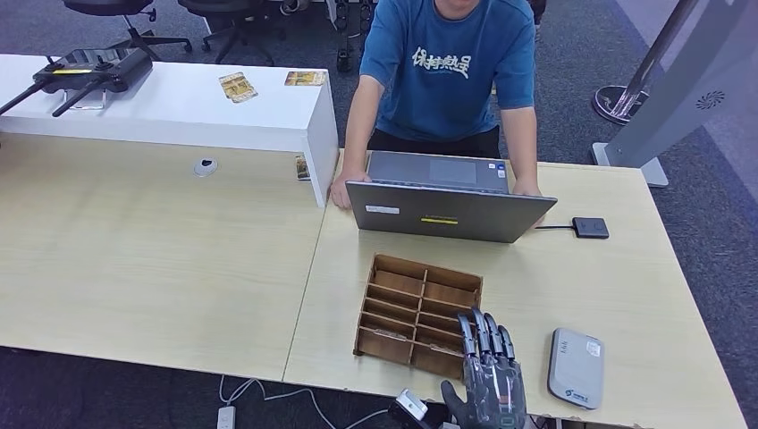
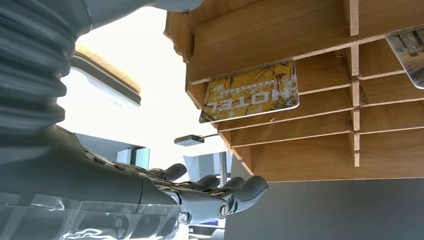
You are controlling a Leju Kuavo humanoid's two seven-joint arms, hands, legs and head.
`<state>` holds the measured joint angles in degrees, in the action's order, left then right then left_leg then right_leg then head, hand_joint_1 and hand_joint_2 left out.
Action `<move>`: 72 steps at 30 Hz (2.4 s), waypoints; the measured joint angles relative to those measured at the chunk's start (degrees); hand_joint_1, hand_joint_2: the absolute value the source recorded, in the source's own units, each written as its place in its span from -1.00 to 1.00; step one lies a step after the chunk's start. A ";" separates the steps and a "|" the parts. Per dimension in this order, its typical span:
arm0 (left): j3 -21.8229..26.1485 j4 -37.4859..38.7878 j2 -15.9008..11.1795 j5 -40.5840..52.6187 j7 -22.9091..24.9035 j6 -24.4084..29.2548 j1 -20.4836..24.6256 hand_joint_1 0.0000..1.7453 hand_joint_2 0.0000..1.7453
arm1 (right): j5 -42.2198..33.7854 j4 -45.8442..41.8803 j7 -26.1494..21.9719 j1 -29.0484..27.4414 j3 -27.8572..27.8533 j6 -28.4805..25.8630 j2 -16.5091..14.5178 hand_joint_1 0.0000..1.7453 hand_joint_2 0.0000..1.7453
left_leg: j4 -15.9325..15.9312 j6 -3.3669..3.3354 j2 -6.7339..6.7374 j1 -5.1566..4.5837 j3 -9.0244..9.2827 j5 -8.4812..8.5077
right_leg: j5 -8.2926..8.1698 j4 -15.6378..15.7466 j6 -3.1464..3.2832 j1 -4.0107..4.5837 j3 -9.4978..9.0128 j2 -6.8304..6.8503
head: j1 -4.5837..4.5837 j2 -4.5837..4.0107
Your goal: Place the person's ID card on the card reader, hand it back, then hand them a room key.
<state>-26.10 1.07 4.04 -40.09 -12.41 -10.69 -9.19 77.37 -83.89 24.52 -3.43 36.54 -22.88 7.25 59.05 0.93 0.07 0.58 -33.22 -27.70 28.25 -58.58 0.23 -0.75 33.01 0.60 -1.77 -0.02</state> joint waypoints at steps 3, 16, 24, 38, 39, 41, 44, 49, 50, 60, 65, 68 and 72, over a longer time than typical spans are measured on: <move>0.00 0.00 0.00 -0.02 0.00 0.00 0.00 -1.00 -1.00 | 0.00 0.00 0.00 0.00 0.00 0.00 0.01 -1.00 1.00 | 0.00 0.00 0.00 0.00 0.00 0.00 | 0.00 0.00 0.00 0.00 0.00 0.00 | 0.00 0.00; 0.00 0.00 0.00 -0.02 0.00 0.00 0.00 -1.00 -1.00 | 0.00 0.00 0.00 0.00 0.00 0.00 0.03 -1.00 1.00 | 0.00 0.00 0.00 0.00 0.00 0.00 | 0.00 0.00 0.00 0.00 0.00 0.00 | 0.00 0.00; 0.00 0.00 0.00 -0.02 0.00 0.00 0.00 -1.00 -1.00 | 0.00 0.00 0.00 0.00 0.00 0.00 0.05 -1.00 1.00 | 0.00 0.00 0.00 0.00 0.00 0.00 | 0.00 0.00 0.00 0.00 0.00 0.00 | 0.00 0.00; 0.00 0.00 0.00 -0.02 0.00 0.00 0.00 -1.00 -1.00 | 0.00 0.00 0.00 0.00 0.00 0.00 0.08 -1.00 1.00 | 0.00 0.00 0.00 0.00 0.00 0.00 | 0.00 0.00 0.00 0.00 0.00 0.00 | 0.00 0.00; 0.00 0.00 0.00 -0.02 0.00 0.00 0.00 -1.00 -1.00 | 0.00 0.00 0.00 0.00 0.00 0.00 0.08 -1.00 1.00 | 0.00 0.00 0.00 0.00 0.00 0.00 | 0.00 0.00 0.00 0.00 0.00 0.00 | 0.00 0.00; 0.00 0.00 0.00 -0.02 0.00 0.00 0.00 -1.00 -1.00 | 0.00 0.00 0.00 0.00 0.00 0.00 0.08 -1.00 1.00 | 0.00 0.00 0.00 0.00 0.00 0.00 | 0.00 0.00 0.00 0.00 0.00 0.00 | 0.00 0.00; 0.00 0.00 0.00 -0.02 0.00 0.00 0.00 -1.00 -1.00 | 0.00 0.00 0.00 0.00 0.00 0.00 0.08 -1.00 1.00 | 0.00 0.00 0.00 0.00 0.00 0.00 | 0.00 0.00 0.00 0.00 0.00 0.00 | 0.00 0.00; 0.00 0.00 0.00 -0.02 0.00 0.00 0.00 -1.00 -1.00 | 0.00 0.00 0.00 0.00 0.00 0.00 0.10 -1.00 1.00 | 0.00 0.00 0.00 0.00 0.00 0.00 | 0.00 0.00 0.00 0.00 0.00 0.00 | 0.00 0.00; 0.00 0.00 0.00 -0.02 0.00 0.00 0.00 -1.00 -1.00 | 0.00 0.00 0.00 0.00 0.00 0.00 0.10 -1.00 1.00 | 0.00 0.00 0.00 0.00 0.00 0.00 | 0.00 0.00 0.00 0.00 0.00 0.00 | 0.00 0.00; 0.00 0.00 0.00 -0.02 0.00 0.00 0.00 -1.00 -1.00 | 0.00 0.00 0.00 0.00 0.00 0.00 0.10 -1.00 1.00 | 0.00 0.00 0.00 0.00 0.00 0.00 | 0.00 0.00 0.00 0.00 0.00 0.00 | 0.00 0.00; 0.00 0.00 0.00 -0.02 0.00 0.00 0.00 -1.00 -1.00 | 0.00 0.00 0.00 0.00 0.00 0.00 0.12 -1.00 1.00 | 0.00 0.00 0.00 0.00 0.00 0.00 | 0.00 0.00 0.00 0.00 0.00 0.00 | 0.00 0.00; 0.00 0.00 0.00 -0.02 0.00 0.00 0.00 -1.00 -1.00 | 0.00 0.00 0.00 0.00 0.00 0.00 0.12 -1.00 1.00 | 0.00 0.00 0.00 0.00 0.00 0.00 | 0.00 0.00 0.00 0.00 0.00 0.00 | 0.00 0.00; 0.00 0.00 0.00 -0.02 0.00 0.00 0.00 -1.00 -1.00 | 0.00 0.00 0.00 0.00 0.00 0.00 0.12 -1.00 1.00 | 0.00 0.00 0.00 0.00 0.00 0.00 | 0.00 0.00 0.00 0.00 0.00 0.00 | 0.00 0.00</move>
<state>-26.10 1.07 4.04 -40.11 -12.41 -10.69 -9.19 77.37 -83.89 24.52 -3.43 36.54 -22.88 7.37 59.05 0.93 0.07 0.58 -33.22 -27.70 28.25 -58.58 0.23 -0.75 33.01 0.60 -1.77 -0.02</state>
